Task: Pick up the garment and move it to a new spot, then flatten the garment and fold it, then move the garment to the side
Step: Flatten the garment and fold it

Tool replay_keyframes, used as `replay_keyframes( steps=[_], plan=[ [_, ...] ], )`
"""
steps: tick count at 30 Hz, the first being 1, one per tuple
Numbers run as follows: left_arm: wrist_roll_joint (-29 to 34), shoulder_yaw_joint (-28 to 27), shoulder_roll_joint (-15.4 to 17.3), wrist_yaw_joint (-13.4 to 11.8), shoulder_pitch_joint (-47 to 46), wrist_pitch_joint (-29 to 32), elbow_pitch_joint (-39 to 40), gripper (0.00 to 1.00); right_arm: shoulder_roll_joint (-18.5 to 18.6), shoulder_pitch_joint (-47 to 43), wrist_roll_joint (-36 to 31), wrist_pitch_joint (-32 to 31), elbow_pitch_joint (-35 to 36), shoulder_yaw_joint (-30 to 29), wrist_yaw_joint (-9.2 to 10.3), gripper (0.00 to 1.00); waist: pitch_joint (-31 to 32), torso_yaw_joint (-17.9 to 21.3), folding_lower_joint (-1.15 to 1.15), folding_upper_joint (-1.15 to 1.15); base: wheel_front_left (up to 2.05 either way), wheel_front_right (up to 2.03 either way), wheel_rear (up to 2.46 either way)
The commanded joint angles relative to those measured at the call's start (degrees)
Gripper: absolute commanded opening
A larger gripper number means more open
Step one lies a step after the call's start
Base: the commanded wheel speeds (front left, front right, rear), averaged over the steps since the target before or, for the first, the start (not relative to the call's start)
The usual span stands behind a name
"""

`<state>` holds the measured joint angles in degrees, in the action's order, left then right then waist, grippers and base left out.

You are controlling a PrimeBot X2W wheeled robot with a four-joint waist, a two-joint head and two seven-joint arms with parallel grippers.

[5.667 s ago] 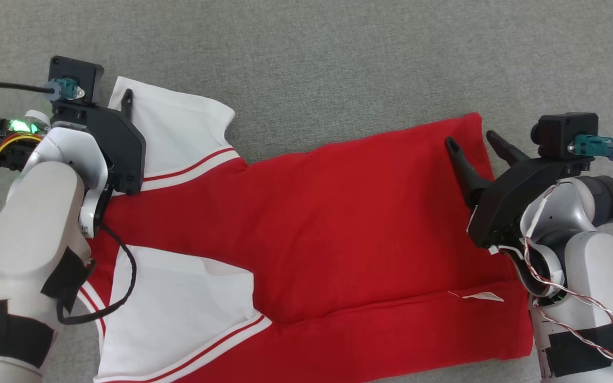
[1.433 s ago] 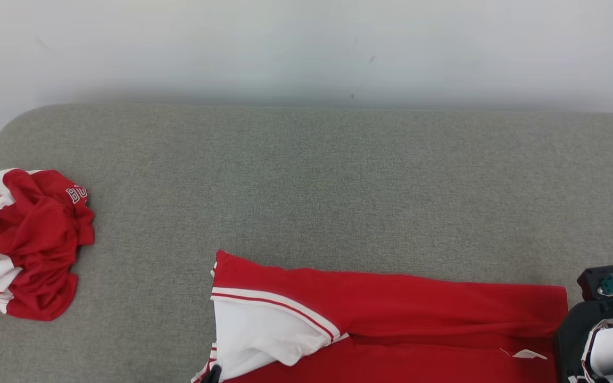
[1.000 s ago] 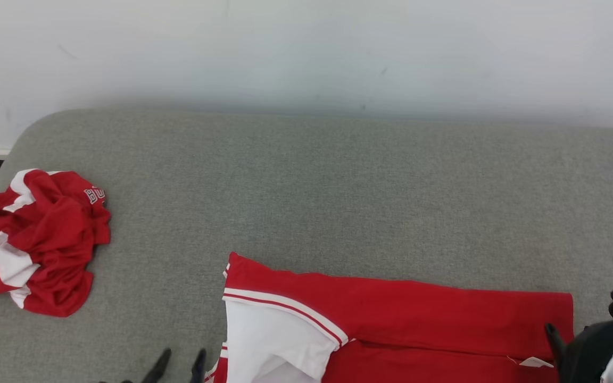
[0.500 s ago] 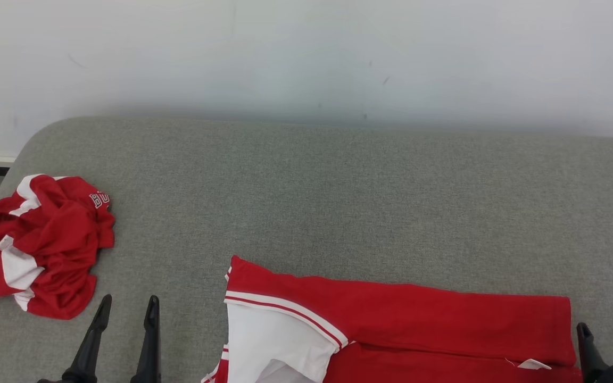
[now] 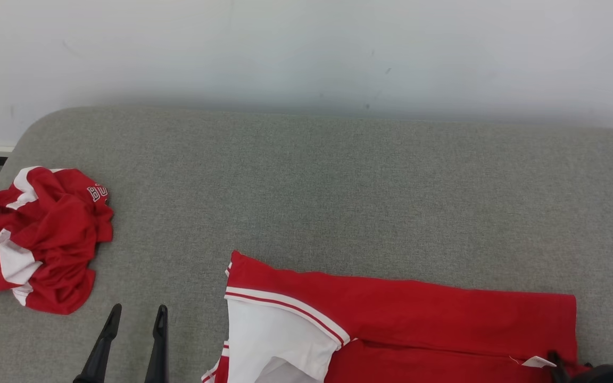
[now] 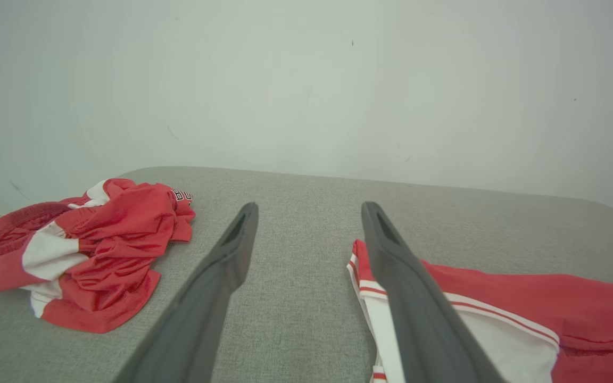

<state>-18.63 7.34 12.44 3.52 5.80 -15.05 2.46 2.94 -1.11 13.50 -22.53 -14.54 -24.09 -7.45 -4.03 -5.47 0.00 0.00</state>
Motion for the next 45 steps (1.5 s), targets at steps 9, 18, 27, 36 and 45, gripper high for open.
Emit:
replay_keyframes(
  steps=[9,18,27,36,45],
  plan=[
    [0.34,0.61,-0.17,0.33,-0.15,-0.23,-1.06,1.00,-0.48,1.55,0.95,-1.43,-7.16,3.77,-0.10,0.35,-0.69,-0.48,0.00,0.00,0.00,0.00,0.00],
    [-0.09,0.91,-0.15,0.17,0.58,-0.23,-1.39,1.00,-0.22,5.04,1.19,3.60,-10.34,3.10,0.00,0.00,-0.41,-0.17,0.00,0.00,0.00,0.00,0.00],
    [-0.47,1.54,-0.07,-0.02,0.55,-0.02,-1.00,1.00,1.09,8.46,-0.97,3.10,-5.15,-8.37,0.00,0.00,-0.60,1.19,0.00,0.00,0.00,0.00,0.00],
    [-0.59,1.83,-0.04,-0.38,0.66,0.03,-1.40,1.00,0.85,3.51,-3.23,-0.97,6.32,-19.36,0.00,0.00,-0.24,1.95,0.00,0.00,0.00,0.00,0.00],
    [-1.24,1.94,0.25,-0.81,1.28,0.49,-0.97,1.00,-0.07,-2.98,10.84,-8.78,18.47,-0.35,-0.02,0.00,0.92,2.60,0.00,0.00,0.00,0.00,0.00]
  ],
)
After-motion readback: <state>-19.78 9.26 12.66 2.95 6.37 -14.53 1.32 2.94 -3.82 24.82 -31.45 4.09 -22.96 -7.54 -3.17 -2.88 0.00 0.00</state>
